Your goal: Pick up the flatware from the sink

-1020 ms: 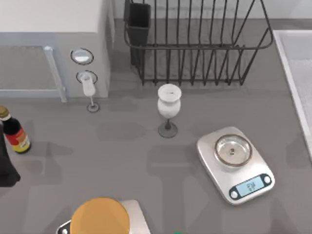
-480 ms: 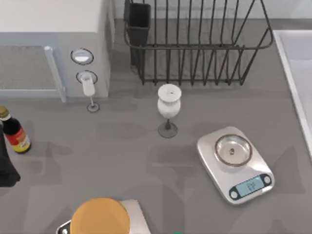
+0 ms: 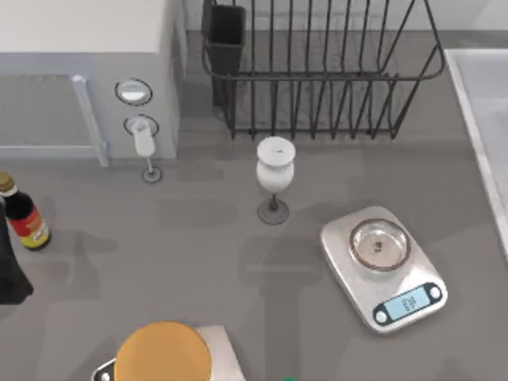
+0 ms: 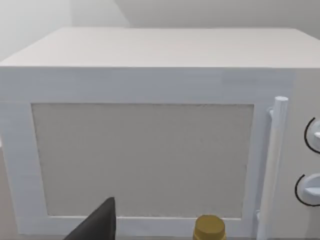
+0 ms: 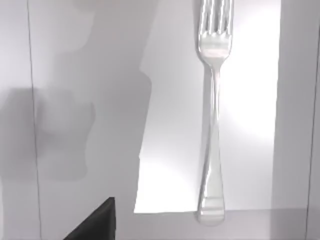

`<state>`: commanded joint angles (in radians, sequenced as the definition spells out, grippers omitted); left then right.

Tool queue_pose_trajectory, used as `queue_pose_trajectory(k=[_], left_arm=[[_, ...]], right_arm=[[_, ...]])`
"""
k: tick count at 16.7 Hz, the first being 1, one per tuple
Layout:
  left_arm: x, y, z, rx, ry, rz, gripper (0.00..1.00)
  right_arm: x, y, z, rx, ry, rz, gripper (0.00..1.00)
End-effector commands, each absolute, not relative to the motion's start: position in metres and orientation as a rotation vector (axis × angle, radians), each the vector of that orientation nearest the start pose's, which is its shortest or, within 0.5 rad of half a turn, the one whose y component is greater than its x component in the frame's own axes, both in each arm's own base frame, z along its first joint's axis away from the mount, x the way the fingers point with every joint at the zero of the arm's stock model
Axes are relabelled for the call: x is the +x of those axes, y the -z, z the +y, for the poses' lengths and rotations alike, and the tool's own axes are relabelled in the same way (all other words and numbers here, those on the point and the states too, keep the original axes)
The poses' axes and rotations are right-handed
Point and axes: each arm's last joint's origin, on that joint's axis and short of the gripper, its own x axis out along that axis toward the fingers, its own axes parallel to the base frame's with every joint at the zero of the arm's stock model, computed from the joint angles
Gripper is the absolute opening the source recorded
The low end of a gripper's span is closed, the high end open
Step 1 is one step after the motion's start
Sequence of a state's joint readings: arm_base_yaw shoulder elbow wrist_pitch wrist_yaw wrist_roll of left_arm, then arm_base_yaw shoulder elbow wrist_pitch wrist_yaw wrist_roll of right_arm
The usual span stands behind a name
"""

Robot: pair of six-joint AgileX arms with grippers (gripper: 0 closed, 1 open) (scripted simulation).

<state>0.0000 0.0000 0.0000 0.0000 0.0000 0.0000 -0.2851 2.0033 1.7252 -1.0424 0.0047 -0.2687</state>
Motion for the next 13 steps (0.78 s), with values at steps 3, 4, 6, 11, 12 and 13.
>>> queue_pose_trajectory(k=[3, 4, 6, 11, 12, 13], left_arm=[[0.106, -0.160, -0.001, 0.000, 0.000, 0.000, 1.00], [0.106, -0.160, -0.001, 0.000, 0.000, 0.000, 1.00], [0.106, -0.160, -0.001, 0.000, 0.000, 0.000, 1.00], [0.106, -0.160, -0.001, 0.000, 0.000, 0.000, 1.00], [0.106, -0.160, -0.001, 0.000, 0.000, 0.000, 1.00], [0.106, -0.160, -0.001, 0.000, 0.000, 0.000, 1.00]], right_arm=[[0.425, -0.197, -0.132, -0.021, 0.034, 1.460, 1.00], [0.431, -0.186, -0.137, -0.013, 0.027, 1.494, 1.00], [0.439, -0.169, -0.145, 0.001, 0.015, 1.545, 1.00], [0.443, -0.159, -0.149, 0.008, 0.008, 1.571, 1.00], [0.443, -0.159, -0.149, 0.008, 0.008, 1.571, 1.00], [0.444, -0.159, -0.146, 0.004, 0.004, 1.571, 1.00]])
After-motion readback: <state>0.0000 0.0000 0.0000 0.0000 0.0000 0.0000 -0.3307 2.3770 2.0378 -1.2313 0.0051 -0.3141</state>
